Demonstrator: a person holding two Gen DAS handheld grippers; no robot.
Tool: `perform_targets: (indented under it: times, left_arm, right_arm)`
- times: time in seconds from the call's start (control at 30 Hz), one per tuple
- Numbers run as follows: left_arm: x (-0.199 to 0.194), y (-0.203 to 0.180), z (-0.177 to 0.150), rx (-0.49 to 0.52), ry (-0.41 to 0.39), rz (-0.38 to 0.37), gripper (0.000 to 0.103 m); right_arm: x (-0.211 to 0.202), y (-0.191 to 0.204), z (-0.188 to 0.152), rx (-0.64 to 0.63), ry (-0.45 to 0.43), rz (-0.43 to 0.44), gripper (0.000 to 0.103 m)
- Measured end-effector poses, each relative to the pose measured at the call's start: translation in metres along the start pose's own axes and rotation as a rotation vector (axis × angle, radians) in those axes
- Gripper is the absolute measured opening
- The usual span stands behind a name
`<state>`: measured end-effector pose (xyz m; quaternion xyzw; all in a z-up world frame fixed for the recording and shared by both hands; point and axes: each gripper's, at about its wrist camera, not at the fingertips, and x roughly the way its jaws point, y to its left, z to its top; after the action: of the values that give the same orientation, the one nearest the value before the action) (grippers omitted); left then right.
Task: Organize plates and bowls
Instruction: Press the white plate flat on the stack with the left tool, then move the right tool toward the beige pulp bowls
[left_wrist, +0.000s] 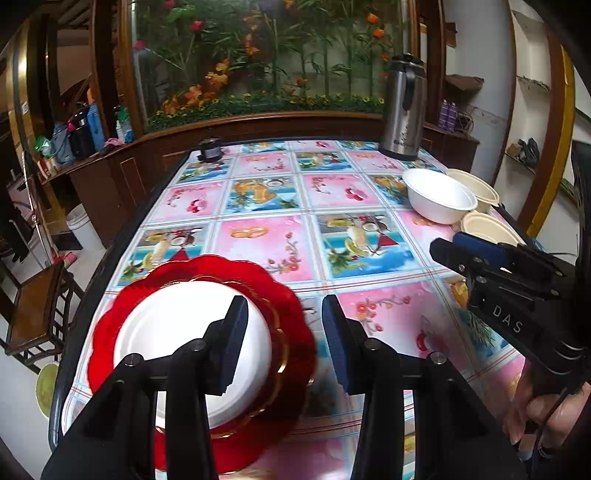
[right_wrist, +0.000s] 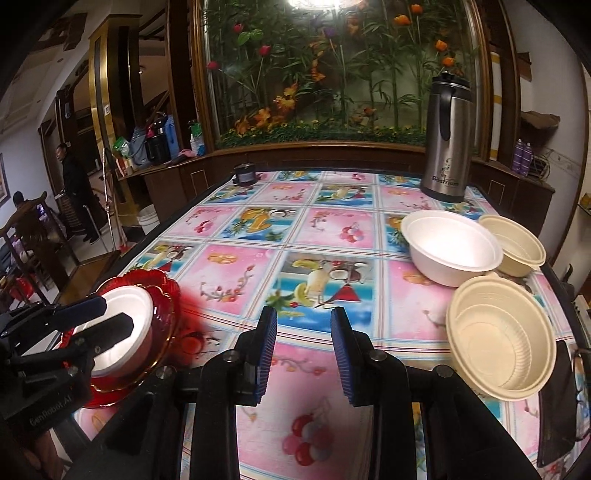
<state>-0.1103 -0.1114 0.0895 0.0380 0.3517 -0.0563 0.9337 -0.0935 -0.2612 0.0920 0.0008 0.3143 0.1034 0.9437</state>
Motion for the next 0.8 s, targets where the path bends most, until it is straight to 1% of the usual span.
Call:
perform_targets:
  times: [0.43,0.8]
  left_arm:
    - [0.014,-0.036,0.001,0.071,0.038,-0.016,0.040]
    - [0.021,-0.054,-0.001,0.107,0.063,-0.027,0.040]
  right_arm:
    - [-0.004,-0.020,-0.003,0.025,-0.013,-0.024,0.032]
    - [-0.005,-0.034,-0.007,0.043,-0.008,-0.045,0.033]
